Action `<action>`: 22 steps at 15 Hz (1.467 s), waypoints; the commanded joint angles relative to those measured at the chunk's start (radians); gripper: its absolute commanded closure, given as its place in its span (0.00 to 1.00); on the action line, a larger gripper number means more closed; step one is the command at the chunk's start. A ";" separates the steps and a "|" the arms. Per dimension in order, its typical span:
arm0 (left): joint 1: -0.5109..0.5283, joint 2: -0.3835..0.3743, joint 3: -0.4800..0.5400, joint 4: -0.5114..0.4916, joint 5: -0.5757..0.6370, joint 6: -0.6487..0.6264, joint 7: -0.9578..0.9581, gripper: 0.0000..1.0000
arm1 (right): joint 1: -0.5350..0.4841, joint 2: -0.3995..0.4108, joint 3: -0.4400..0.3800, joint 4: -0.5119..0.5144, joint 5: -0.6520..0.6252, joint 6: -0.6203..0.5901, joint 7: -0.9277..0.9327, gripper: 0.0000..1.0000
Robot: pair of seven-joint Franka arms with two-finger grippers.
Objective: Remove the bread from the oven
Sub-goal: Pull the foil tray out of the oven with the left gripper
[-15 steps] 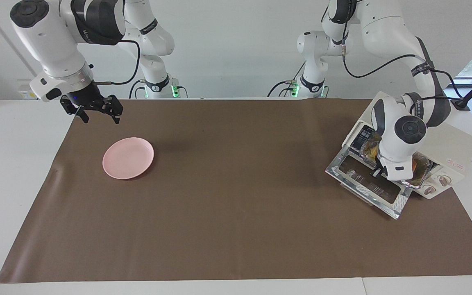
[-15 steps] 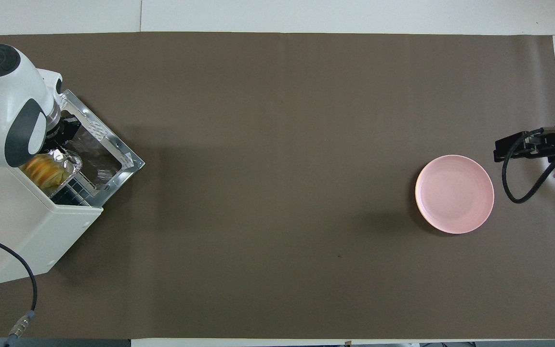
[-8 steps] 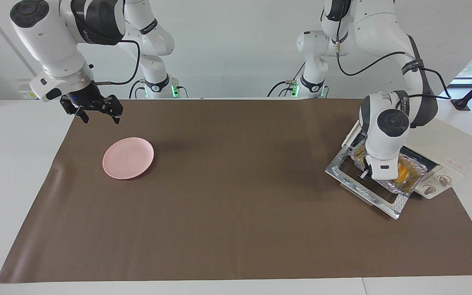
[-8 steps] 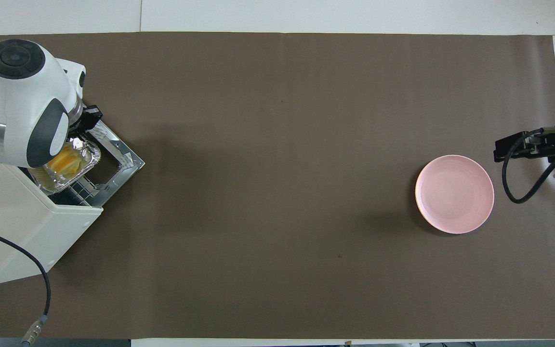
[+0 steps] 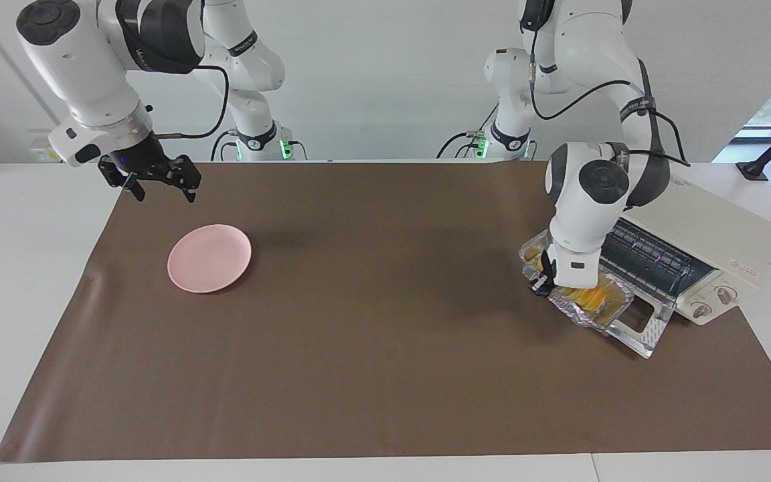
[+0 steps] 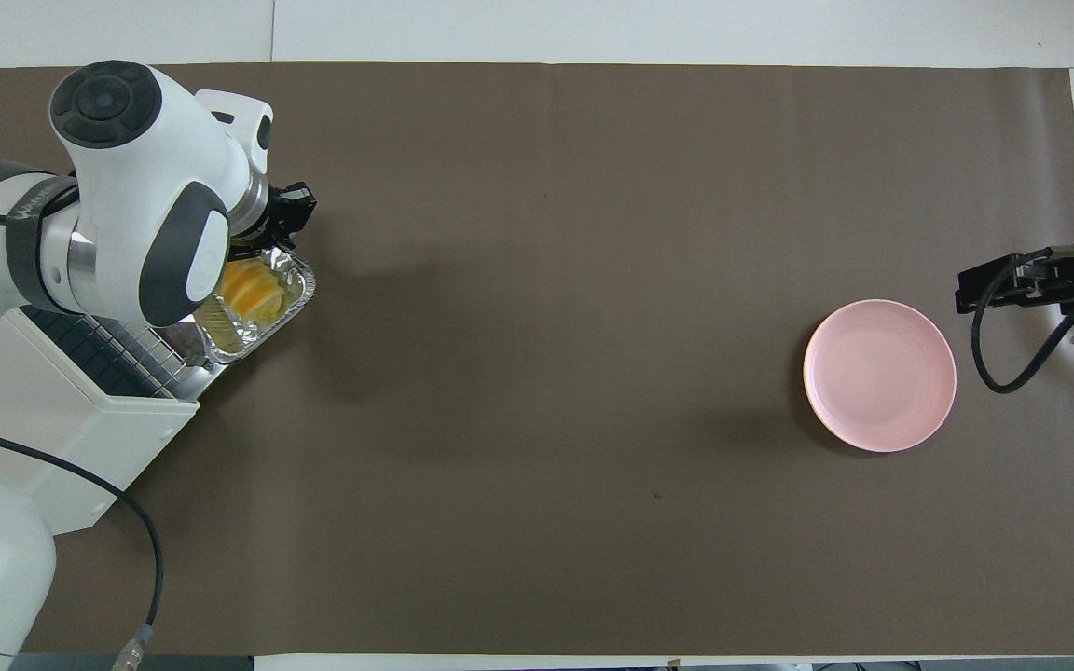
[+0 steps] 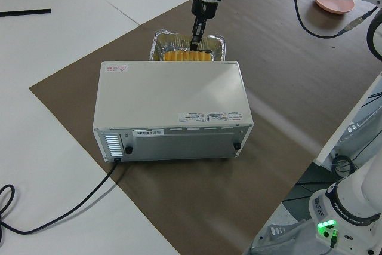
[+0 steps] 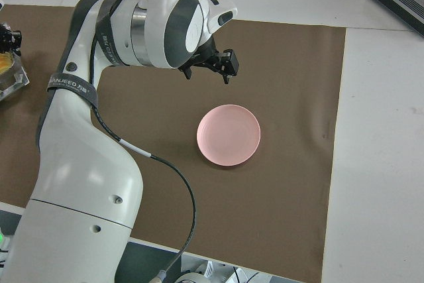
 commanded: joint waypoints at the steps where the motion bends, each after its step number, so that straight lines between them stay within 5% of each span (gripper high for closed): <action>1: -0.097 0.020 0.019 0.063 -0.058 -0.023 -0.064 1.00 | -0.017 -0.007 0.003 -0.008 0.016 0.013 -0.026 0.00; 5: -0.172 0.074 0.017 0.201 -0.057 -0.100 -0.063 1.00 | -0.016 -0.007 0.003 -0.009 0.016 0.010 -0.020 0.00; 9: -0.183 0.204 -0.019 0.441 -0.058 -0.177 -0.032 1.00 | -0.008 -0.009 0.003 -0.011 0.016 0.015 -0.018 0.00; 11: -0.186 0.250 -0.053 0.499 -0.046 -0.160 0.099 1.00 | -0.013 -0.009 0.003 -0.011 0.018 0.016 -0.020 0.00; 16: -0.227 0.290 -0.135 0.510 -0.041 -0.114 0.225 1.00 | -0.022 -0.010 -0.001 -0.015 0.018 0.013 -0.021 0.00; 22: -0.350 0.289 -0.133 0.417 0.116 -0.056 0.373 1.00 | -0.037 -0.015 -0.003 -0.026 0.019 0.016 -0.015 0.00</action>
